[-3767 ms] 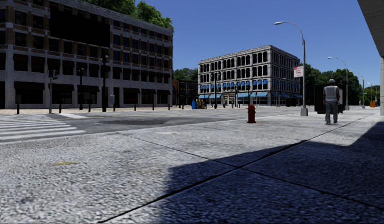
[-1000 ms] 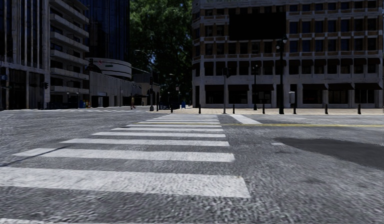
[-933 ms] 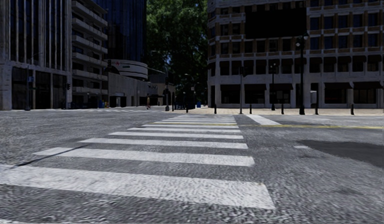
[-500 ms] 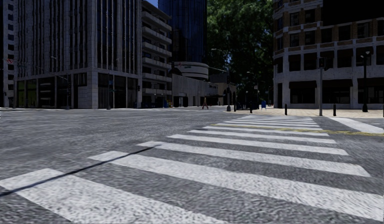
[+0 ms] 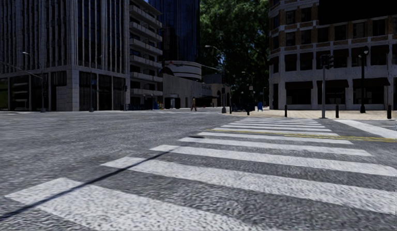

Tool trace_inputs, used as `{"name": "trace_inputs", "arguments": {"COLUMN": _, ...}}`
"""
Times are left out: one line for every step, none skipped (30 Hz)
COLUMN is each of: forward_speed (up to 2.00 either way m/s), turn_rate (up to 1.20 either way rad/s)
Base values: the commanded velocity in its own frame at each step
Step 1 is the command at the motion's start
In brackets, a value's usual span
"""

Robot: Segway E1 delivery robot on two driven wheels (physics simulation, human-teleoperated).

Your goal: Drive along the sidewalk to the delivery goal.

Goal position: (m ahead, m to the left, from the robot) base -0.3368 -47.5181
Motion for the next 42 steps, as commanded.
{"name": "trace_inputs", "arguments": {"forward_speed": 2.0, "turn_rate": -0.03}}
{"name": "trace_inputs", "arguments": {"forward_speed": 2.0, "turn_rate": -0.02}}
{"name": "trace_inputs", "arguments": {"forward_speed": 2.0, "turn_rate": -0.02}}
{"name": "trace_inputs", "arguments": {"forward_speed": 2.0, "turn_rate": -0.02}}
{"name": "trace_inputs", "arguments": {"forward_speed": 2.0, "turn_rate": -0.02}}
{"name": "trace_inputs", "arguments": {"forward_speed": 2.0, "turn_rate": -0.02}}
{"name": "trace_inputs", "arguments": {"forward_speed": 2.0, "turn_rate": -0.02}}
{"name": "trace_inputs", "arguments": {"forward_speed": 2.0, "turn_rate": -0.02}}
{"name": "trace_inputs", "arguments": {"forward_speed": 2.0, "turn_rate": -0.05}}
{"name": "trace_inputs", "arguments": {"forward_speed": 2.0, "turn_rate": -0.51}}
{"name": "trace_inputs", "arguments": {"forward_speed": 2.0, "turn_rate": -0.75}}
{"name": "trace_inputs", "arguments": {"forward_speed": 2.0, "turn_rate": -0.99}}
{"name": "trace_inputs", "arguments": {"forward_speed": 2.0, "turn_rate": -1.14}}
{"name": "trace_inputs", "arguments": {"forward_speed": 2.0, "turn_rate": -1.14}}
{"name": "trace_inputs", "arguments": {"forward_speed": 2.0, "turn_rate": -1.2}}
{"name": "trace_inputs", "arguments": {"forward_speed": 2.0, "turn_rate": -1.2}}
{"name": "trace_inputs", "arguments": {"forward_speed": 2.0, "turn_rate": -1.2}}
{"name": "trace_inputs", "arguments": {"forward_speed": 2.0, "turn_rate": -1.2}}
{"name": "trace_inputs", "arguments": {"forward_speed": 2.0, "turn_rate": -0.76}}
{"name": "trace_inputs", "arguments": {"forward_speed": 2.0, "turn_rate": -0.76}}
{"name": "trace_inputs", "arguments": {"forward_speed": 2.0, "turn_rate": -0.32}}
{"name": "trace_inputs", "arguments": {"forward_speed": 2.0, "turn_rate": -0.14}}
{"name": "trace_inputs", "arguments": {"forward_speed": 2.0, "turn_rate": -0.04}}
{"name": "trace_inputs", "arguments": {"forward_speed": 2.0, "turn_rate": -0.01}}
{"name": "trace_inputs", "arguments": {"forward_speed": 2.0, "turn_rate": -0.01}}
{"name": "trace_inputs", "arguments": {"forward_speed": 2.0, "turn_rate": 0.0}}
{"name": "trace_inputs", "arguments": {"forward_speed": 2.0, "turn_rate": 0.0}}
{"name": "trace_inputs", "arguments": {"forward_speed": 2.0, "turn_rate": 0.0}}
{"name": "trace_inputs", "arguments": {"forward_speed": 2.0, "turn_rate": 0.0}}
{"name": "trace_inputs", "arguments": {"forward_speed": 2.0, "turn_rate": 0.0}}
{"name": "trace_inputs", "arguments": {"forward_speed": 2.0, "turn_rate": 0.0}}
{"name": "trace_inputs", "arguments": {"forward_speed": 2.0, "turn_rate": 0.0}}
{"name": "trace_inputs", "arguments": {"forward_speed": 2.0, "turn_rate": 0.0}}
{"name": "trace_inputs", "arguments": {"forward_speed": 2.0, "turn_rate": -0.46}}
{"name": "trace_inputs", "arguments": {"forward_speed": 2.0, "turn_rate": -0.46}}
{"name": "trace_inputs", "arguments": {"forward_speed": 2.0, "turn_rate": -0.91}}
{"name": "trace_inputs", "arguments": {"forward_speed": 2.0, "turn_rate": -1.2}}
{"name": "trace_inputs", "arguments": {"forward_speed": 2.0, "turn_rate": -1.2}}
{"name": "trace_inputs", "arguments": {"forward_speed": 2.0, "turn_rate": -1.2}}
{"name": "trace_inputs", "arguments": {"forward_speed": 2.0, "turn_rate": -1.2}}
{"name": "trace_inputs", "arguments": {"forward_speed": 2.0, "turn_rate": -1.2}}
{"name": "trace_inputs", "arguments": {"forward_speed": 2.0, "turn_rate": -1.13}}
